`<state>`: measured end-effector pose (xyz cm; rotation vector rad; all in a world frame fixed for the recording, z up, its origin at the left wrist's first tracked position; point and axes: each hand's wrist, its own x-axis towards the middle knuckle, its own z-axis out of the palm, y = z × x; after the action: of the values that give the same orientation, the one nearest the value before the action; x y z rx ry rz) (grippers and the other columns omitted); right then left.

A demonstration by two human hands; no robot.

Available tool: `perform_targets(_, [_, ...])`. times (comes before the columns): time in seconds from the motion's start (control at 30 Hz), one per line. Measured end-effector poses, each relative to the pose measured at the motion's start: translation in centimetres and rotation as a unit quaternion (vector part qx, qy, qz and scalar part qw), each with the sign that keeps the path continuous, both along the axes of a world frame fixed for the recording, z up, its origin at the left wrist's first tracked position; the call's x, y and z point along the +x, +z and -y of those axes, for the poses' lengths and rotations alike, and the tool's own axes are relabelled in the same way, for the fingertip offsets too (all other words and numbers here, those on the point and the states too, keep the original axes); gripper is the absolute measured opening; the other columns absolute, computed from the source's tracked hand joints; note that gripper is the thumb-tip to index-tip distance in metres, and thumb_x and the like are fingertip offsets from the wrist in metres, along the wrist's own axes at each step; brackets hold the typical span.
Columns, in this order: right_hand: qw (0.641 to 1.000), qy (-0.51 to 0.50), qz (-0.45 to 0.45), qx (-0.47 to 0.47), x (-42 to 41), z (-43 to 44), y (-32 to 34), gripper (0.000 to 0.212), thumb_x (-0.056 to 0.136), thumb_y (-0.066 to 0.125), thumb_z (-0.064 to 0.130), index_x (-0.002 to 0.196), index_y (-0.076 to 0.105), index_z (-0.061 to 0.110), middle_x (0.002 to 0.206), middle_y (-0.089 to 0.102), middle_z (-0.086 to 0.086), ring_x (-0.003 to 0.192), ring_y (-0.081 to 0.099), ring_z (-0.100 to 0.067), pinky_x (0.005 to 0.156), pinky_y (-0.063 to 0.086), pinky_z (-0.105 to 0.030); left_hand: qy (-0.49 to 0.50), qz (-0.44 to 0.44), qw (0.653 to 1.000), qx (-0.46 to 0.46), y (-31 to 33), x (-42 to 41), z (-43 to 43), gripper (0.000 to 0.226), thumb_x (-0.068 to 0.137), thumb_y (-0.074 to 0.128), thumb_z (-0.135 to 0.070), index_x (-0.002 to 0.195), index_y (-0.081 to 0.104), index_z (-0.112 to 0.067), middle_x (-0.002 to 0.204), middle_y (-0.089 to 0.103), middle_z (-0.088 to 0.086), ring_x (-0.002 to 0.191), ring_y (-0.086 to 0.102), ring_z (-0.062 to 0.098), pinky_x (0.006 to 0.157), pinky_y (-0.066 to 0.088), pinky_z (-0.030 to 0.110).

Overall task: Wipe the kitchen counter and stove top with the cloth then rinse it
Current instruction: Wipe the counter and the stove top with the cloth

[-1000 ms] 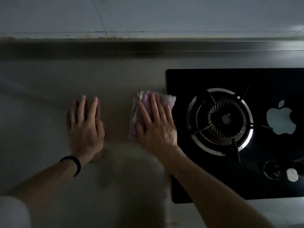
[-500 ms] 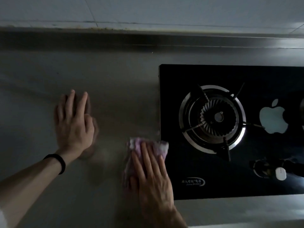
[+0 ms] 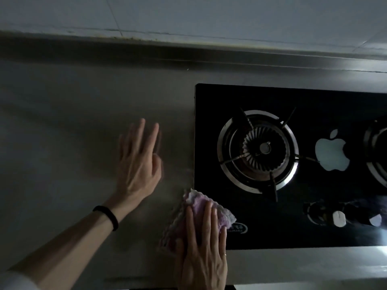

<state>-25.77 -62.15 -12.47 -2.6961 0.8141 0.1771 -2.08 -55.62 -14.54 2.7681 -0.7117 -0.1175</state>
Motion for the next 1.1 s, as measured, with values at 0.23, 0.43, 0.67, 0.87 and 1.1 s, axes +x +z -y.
perform_targets(0.23, [0.997,0.069,0.017,0.009,3.3,5.6,-0.4,0.071,0.099,0.042,0.047,0.164,0.023,0.027,0.172,0.017,-0.015,0.159,0.015,-0.031,0.126,0.016,-0.05,0.053,0.024,0.998,0.018,-2.6,-1.0,3.2,0.069,0.095,0.039,-0.03,0.163,0.028,-0.032,0.172,0.023,0.008,0.157,0.021,0.039,0.128,0.016,0.057])
perform_targets(0.43, [0.996,0.087,-0.028,0.005,8.9,7.6,-1.2,0.072,0.104,0.03,0.044,0.166,0.001,0.025,0.173,-0.01,-0.012,0.16,-0.011,-0.028,0.129,-0.005,-0.049,0.059,0.051,0.997,0.024,-2.7,-1.2,3.5,0.068,0.094,0.038,-0.029,0.162,0.03,-0.03,0.17,0.026,0.01,0.156,0.023,0.04,0.127,0.015,0.058])
perform_targets(0.67, [0.998,0.059,-0.006,0.032,11.4,7.4,-1.7,0.072,0.103,0.024,0.04,0.164,-0.009,0.024,0.171,-0.017,-0.013,0.158,-0.017,-0.029,0.127,-0.013,-0.047,0.063,0.047,0.997,0.019,-2.4,-1.2,3.7,0.069,0.093,0.038,-0.026,0.161,0.035,-0.027,0.17,0.028,0.011,0.156,0.025,0.041,0.126,0.019,0.059])
perform_targets(0.87, [0.996,0.083,0.021,0.039,13.4,9.1,-1.6,0.07,0.107,0.033,0.036,0.166,0.001,0.019,0.172,-0.012,-0.015,0.16,-0.009,-0.03,0.129,-0.01,-0.046,0.064,0.045,0.997,0.018,-2.7,-1.0,3.7,0.067,0.093,0.036,-0.027,0.16,0.037,-0.027,0.17,0.028,0.011,0.156,0.024,0.04,0.126,0.02,0.06])
perform_targets(1.1, [0.989,0.138,0.056,0.015,1.9,5.5,-1.7,0.068,0.098,0.05,0.041,0.161,0.035,0.02,0.171,0.022,-0.01,0.16,0.018,-0.025,0.123,0.025,-0.051,0.063,0.043,0.997,0.035,-2.2,-1.2,3.7,0.07,0.091,0.035,-0.029,0.162,0.033,-0.028,0.171,0.024,0.009,0.157,0.022,0.039,0.127,0.018,0.058])
